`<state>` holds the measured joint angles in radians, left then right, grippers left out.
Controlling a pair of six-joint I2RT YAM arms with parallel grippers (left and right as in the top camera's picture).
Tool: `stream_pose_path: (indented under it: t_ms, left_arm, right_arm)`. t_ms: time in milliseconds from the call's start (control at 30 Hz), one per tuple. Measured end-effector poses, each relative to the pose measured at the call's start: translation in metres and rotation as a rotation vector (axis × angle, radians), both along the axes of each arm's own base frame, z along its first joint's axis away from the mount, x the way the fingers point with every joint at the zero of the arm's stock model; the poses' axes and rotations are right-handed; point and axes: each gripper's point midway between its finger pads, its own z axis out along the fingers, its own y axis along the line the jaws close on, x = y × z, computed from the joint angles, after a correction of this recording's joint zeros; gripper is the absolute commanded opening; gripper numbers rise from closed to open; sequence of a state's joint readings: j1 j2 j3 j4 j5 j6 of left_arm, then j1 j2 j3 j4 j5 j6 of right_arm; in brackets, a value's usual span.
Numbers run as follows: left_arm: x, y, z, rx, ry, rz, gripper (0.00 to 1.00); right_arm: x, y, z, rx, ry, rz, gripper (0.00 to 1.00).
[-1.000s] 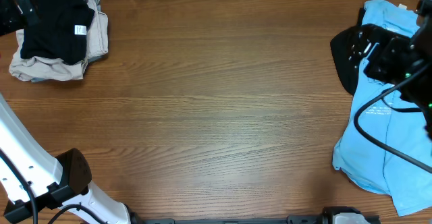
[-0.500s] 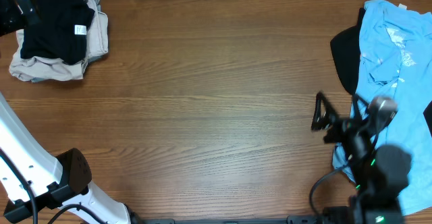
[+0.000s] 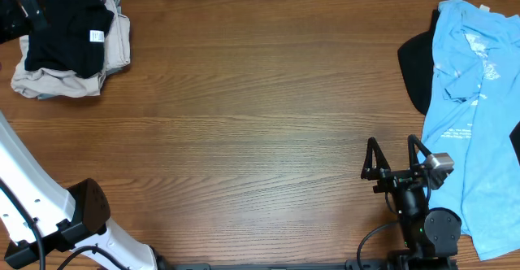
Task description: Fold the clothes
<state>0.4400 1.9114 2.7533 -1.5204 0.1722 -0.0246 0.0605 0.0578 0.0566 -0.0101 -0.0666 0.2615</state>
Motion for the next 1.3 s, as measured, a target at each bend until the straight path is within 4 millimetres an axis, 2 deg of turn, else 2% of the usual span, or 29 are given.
stream_pose_path:
  t_ms: [133,367,1300]
  left_arm:
    - [0.0,0.0,0.0,0.0,0.0,0.0,1.0]
    - [0.0,0.0,0.0,0.0,0.0,0.0,1.0]
    - [0.0,0.0,0.0,0.0,0.0,0.0,1.0]
  right_arm:
    - [-0.001,-0.001,-0.003,0.001,-0.017,-0.005,1.0]
    - [0.0,-0.003,-0.028,-0.004,0.071,-0.019,1.0]
    - [0.0,-0.005,-0.028,-0.005,0.073,-0.028,1.0]
